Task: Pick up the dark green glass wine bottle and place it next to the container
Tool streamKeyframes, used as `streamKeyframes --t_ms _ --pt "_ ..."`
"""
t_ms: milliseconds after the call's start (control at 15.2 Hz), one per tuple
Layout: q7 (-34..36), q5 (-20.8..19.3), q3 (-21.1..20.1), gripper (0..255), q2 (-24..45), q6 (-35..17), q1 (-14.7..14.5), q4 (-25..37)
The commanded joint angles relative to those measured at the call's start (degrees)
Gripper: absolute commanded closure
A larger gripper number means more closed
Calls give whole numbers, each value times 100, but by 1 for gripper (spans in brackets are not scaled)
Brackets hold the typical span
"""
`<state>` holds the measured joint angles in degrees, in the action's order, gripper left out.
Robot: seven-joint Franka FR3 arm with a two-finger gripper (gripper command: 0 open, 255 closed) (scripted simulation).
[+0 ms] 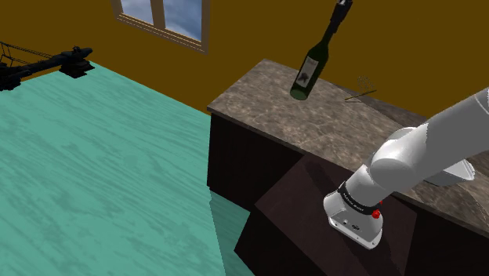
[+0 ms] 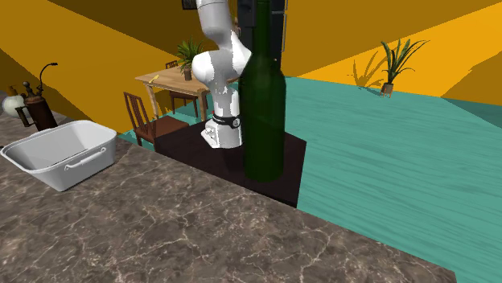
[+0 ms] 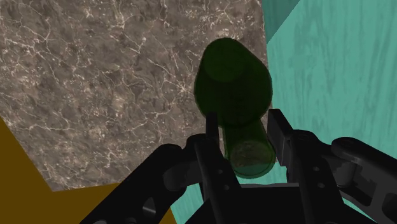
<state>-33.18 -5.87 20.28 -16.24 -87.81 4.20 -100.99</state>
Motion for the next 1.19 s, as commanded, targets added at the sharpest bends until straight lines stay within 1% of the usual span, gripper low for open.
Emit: streamKeyframes --t_ms 0,528,792,1122 --pt "-103 -140 42 255 -392 22 85 -341" --pt "-579 -660 251 255 -1709 310 473 -1265" --pt "-891 -931 399 255 -2281 529 694 -1554" --pt "-1351 -1293 630 255 -2904 843 973 -1765"
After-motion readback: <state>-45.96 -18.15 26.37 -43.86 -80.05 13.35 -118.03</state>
